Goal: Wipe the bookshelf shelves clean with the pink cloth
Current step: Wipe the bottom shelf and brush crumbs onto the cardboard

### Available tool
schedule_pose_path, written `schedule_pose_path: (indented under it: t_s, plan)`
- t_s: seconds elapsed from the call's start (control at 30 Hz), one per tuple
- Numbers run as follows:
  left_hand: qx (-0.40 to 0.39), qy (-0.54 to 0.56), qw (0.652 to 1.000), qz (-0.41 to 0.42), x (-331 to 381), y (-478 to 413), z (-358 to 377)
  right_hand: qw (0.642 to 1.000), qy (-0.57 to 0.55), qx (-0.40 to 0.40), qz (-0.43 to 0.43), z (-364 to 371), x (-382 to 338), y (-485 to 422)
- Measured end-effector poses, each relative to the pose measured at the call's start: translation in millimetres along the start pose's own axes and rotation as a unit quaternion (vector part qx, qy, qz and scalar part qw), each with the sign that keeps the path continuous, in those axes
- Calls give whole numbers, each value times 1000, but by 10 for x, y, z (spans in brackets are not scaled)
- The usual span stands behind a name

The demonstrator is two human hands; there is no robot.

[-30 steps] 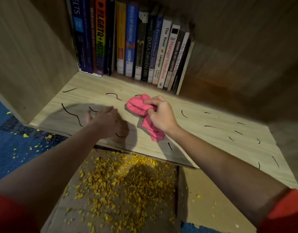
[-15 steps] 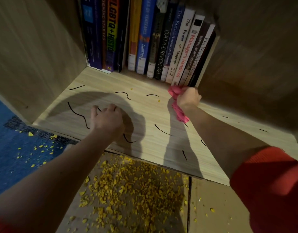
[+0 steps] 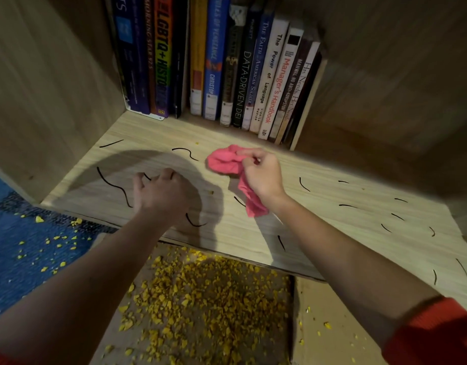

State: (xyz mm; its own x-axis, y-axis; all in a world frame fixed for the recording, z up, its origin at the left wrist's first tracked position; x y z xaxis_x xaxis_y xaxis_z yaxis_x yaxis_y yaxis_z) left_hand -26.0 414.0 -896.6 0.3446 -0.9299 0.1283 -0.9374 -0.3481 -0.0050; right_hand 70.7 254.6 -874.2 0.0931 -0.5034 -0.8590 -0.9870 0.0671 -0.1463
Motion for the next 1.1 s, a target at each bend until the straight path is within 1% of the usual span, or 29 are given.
schedule_pose_path:
  t_s: [0.1,0.13,0.2,0.27,0.3,0.4,0.43,0.5,0.57,0.67,0.73,0.83,0.93,1.0,1.1]
  plan:
    - [0,2,1000,-4,-2,2,4,993,86,77,-23,-126,-19,-209]
    - [1,4,1000,-5,0,-1,-3,989,121,83,-23,-129,-1,-272]
    - [-1,4,1000,-7,13,-14,-17,983,175,58,-8,-75,78,-357]
    - [-7,11,1000,-12,9,-24,-20,981,192,15,-7,36,118,-322]
    - [-10,14,1000,-11,-4,-30,-5,981,191,-4,-20,102,113,-257]
    - [-5,21,1000,6,-34,-36,28,983,146,-62,-95,256,-19,94]
    - [-3,27,1000,2,-44,-36,16,984,118,-80,-106,295,-62,204]
    - [-5,43,999,-13,-46,-1,-13,991,59,-85,-80,306,-127,318]
    - [-2,41,999,-8,-40,29,-22,995,36,-65,-68,303,-200,240]
    - [-9,52,999,-7,-92,23,-12,989,91,-37,-111,369,-269,-83]
    - [-26,59,998,-2,-114,3,-6,981,142,-40,-125,461,-300,-321]
    - [-31,51,998,6,-125,-34,30,963,215,-75,-144,648,-354,-547]
    - [-33,48,998,3,-119,-48,62,936,274,-140,-172,882,-368,-563]
    - [-30,44,999,9,-116,-42,67,929,274,-166,-187,961,-341,-535]
    - [-29,48,998,25,-132,-42,70,936,210,-191,-207,869,-320,-375]
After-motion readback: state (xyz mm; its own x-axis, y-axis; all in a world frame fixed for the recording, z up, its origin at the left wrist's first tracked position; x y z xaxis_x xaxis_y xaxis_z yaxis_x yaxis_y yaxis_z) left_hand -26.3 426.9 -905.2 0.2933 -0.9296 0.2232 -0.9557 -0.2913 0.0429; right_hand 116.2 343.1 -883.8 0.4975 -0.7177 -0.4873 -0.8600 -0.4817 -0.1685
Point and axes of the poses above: each hand's wrist, its own y-axis away from the middle knuckle, its own z-axis out of the palm, x = y × z, the point moved 5 cm from there along -y, towards the middle knuckle, and after that the axes turned 11 degrees about x, right-handed, at the moved point
